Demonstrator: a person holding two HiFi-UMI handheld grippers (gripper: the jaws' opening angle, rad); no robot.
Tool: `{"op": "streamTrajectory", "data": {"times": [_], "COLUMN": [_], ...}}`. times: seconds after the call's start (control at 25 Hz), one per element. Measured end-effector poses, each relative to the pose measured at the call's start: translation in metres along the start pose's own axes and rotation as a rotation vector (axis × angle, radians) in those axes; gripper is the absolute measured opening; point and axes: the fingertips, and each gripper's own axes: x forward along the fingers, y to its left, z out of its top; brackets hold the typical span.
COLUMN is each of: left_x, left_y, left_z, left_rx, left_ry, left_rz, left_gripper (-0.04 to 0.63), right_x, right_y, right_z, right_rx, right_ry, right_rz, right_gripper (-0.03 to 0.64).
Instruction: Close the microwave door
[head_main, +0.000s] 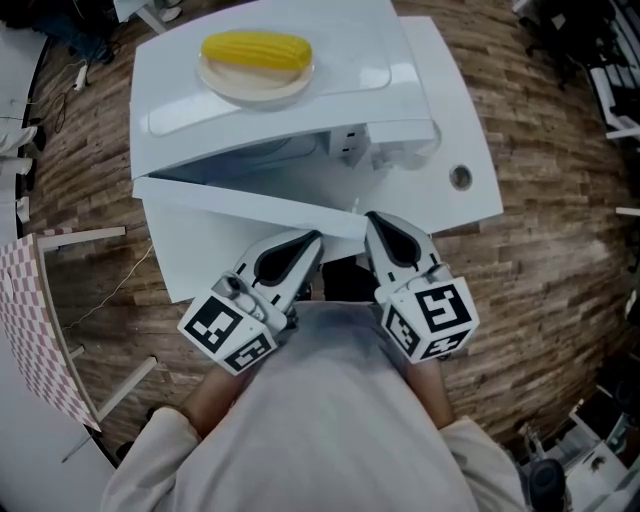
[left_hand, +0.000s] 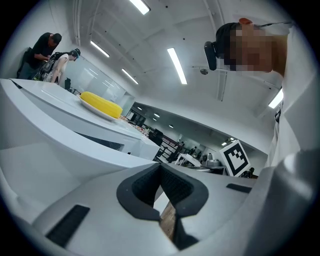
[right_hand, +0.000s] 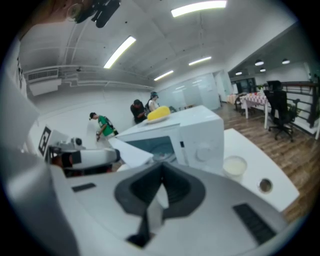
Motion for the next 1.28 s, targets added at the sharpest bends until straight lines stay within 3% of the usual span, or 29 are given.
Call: {"op": "streamTrajectory", "data": {"times": [0.56,1.28], "left_x": [0.007,0.031], "left_y": [0.006,0.007], "left_z": [0.010,0.006], "left_rx": [0.052,0.037], "left_ry": [-0.018,0.009], "left_rz": [0.072,0.065], "left_gripper": [0.018,0.019], "right_x": [0.013,0.026], "right_y": [-0.006,-0.019], "right_z": [0.008,0.018], "right_rx": [-0.037,-0.031], "right_ry": [0.010,0.011], "right_rz": [0.106,0.124], "right_gripper": [0.023,0.023]}}
